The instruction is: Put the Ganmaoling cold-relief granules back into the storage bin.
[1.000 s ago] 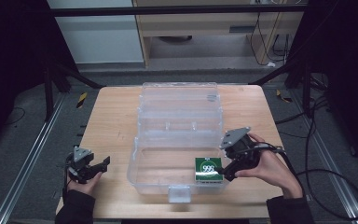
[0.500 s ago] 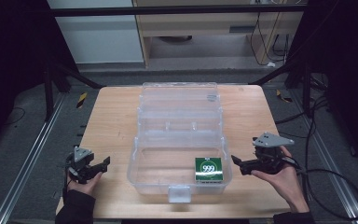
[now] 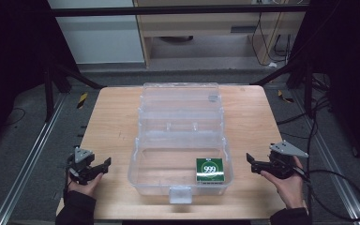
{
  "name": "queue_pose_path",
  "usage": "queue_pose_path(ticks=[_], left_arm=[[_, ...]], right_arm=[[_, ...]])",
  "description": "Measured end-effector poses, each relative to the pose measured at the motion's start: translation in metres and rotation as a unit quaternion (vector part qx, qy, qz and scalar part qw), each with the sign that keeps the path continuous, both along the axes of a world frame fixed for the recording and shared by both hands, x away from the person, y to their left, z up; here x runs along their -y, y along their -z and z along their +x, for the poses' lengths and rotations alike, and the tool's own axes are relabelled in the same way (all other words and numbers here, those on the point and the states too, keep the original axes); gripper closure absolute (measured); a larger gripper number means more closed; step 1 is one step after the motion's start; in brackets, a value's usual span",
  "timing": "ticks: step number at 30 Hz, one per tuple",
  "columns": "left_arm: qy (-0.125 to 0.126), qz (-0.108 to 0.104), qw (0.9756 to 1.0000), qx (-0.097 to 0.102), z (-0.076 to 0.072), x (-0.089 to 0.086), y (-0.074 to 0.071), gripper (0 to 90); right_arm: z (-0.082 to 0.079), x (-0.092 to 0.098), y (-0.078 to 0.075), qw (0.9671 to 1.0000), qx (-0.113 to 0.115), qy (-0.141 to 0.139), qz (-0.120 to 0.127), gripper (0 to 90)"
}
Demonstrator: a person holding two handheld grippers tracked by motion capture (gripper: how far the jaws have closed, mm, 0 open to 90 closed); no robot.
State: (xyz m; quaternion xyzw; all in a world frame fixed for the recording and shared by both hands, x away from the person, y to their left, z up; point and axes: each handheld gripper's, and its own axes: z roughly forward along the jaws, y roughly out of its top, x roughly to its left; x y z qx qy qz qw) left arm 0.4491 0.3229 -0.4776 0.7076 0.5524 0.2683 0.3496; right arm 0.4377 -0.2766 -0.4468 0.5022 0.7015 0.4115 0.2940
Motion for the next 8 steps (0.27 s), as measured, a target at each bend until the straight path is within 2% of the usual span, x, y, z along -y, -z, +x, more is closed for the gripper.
queue_pose_path(ticks=[3,8], left_arm=[[-0.002,0.002,1.0000,-0.001,0.000,0.000,0.001,28.1],[-0.002,0.004,1.0000,-0.002,0.001,-0.001,0.002,27.3]], right_arm=[[0.003,0.008,0.013,0.9996,-0.012,0.026,0.008,1.9],[0.006,0.018,0.027,0.9984,-0.024,0.051,-0.005,1.7]])
